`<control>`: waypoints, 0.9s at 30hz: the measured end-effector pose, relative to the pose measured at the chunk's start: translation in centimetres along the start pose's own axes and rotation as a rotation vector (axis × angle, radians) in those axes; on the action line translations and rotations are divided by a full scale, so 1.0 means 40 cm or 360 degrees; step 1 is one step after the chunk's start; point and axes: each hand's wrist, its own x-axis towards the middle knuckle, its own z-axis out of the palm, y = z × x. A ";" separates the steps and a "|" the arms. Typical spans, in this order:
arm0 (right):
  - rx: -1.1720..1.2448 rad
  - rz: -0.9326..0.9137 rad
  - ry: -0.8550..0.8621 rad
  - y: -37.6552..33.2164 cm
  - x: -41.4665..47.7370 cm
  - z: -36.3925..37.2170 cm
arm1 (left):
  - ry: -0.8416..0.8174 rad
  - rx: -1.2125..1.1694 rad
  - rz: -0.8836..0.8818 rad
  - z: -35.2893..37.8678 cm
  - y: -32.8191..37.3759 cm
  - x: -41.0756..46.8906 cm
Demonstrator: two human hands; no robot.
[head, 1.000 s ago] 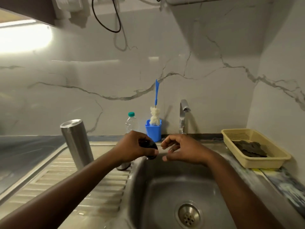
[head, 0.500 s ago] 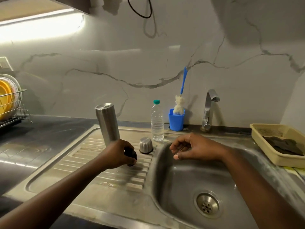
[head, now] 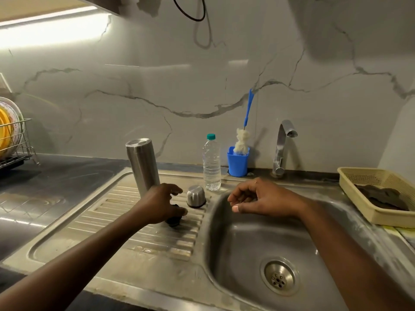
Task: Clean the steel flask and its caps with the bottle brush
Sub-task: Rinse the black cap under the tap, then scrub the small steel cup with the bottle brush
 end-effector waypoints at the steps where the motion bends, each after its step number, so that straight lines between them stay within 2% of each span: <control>1: -0.0002 -0.0001 0.0010 -0.001 -0.001 -0.002 | 0.0036 0.0031 0.0039 -0.001 0.017 0.010; 4: -0.0009 0.0011 0.0030 -0.003 -0.002 -0.005 | 0.0108 0.0168 0.0115 0.008 0.066 0.052; 7: -0.0024 0.0027 0.0047 -0.003 -0.006 -0.009 | 0.0022 0.0303 0.0052 0.040 0.098 0.107; 10: -0.0027 0.0036 0.0075 -0.005 -0.010 -0.016 | -0.0039 0.0354 -0.0016 0.077 0.114 0.149; 16: -0.0042 0.0066 0.0136 -0.004 -0.018 -0.025 | 0.0076 0.0341 0.0013 0.102 0.119 0.162; 20: -0.0065 0.0125 0.0344 0.000 -0.013 -0.030 | 0.0135 0.0059 0.0110 0.092 0.153 0.133; 27: 0.0097 0.0265 0.0959 0.001 0.053 -0.046 | 0.0187 -0.0702 0.0181 0.099 0.211 0.043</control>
